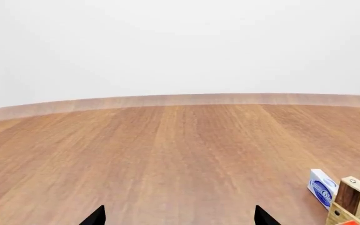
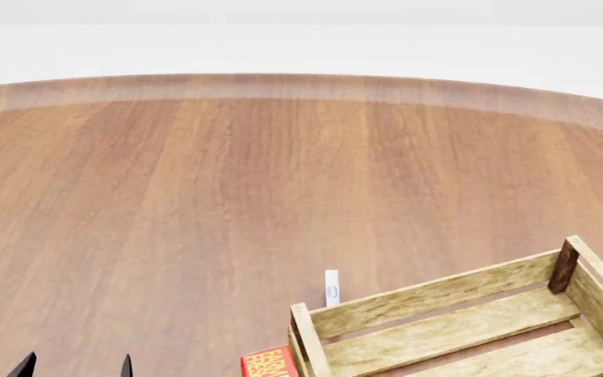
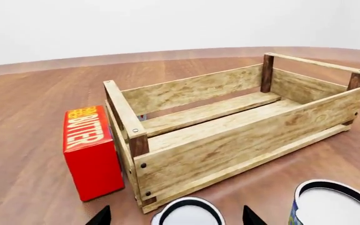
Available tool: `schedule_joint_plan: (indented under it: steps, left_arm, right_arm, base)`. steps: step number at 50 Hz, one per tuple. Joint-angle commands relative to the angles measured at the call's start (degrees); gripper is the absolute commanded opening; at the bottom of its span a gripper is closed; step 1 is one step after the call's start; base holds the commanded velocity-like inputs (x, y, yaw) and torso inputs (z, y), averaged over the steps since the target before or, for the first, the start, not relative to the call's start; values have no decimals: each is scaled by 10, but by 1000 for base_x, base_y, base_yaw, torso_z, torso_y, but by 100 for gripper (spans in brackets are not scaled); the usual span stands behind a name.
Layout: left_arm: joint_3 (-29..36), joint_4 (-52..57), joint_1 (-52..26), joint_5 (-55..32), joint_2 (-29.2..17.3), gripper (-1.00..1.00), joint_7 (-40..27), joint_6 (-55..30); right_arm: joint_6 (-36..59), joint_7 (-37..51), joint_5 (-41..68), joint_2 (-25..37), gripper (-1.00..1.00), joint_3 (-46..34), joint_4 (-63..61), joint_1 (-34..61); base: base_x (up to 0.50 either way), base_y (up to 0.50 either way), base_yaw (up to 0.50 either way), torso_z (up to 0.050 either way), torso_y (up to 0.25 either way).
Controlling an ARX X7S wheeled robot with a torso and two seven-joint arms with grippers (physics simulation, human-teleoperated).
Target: Pick up the tomato sauce, and put it in the wooden tray.
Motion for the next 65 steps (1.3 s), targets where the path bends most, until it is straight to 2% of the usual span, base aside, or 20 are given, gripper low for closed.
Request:
schedule_joint_plan:
  steps: [1,65]
  left_arm:
    - [3,1,0,-2,-2,100,-3,1]
    - [16,1,-2,-10,-12,100,-16,7]
  right_arm:
    - [2,3,6,0,100,-1,13,8]
    - [37,-2,48,-13,100,-13,112,79]
  base:
    - [0,0,0,0,0]
    - [0,0,0,0,0]
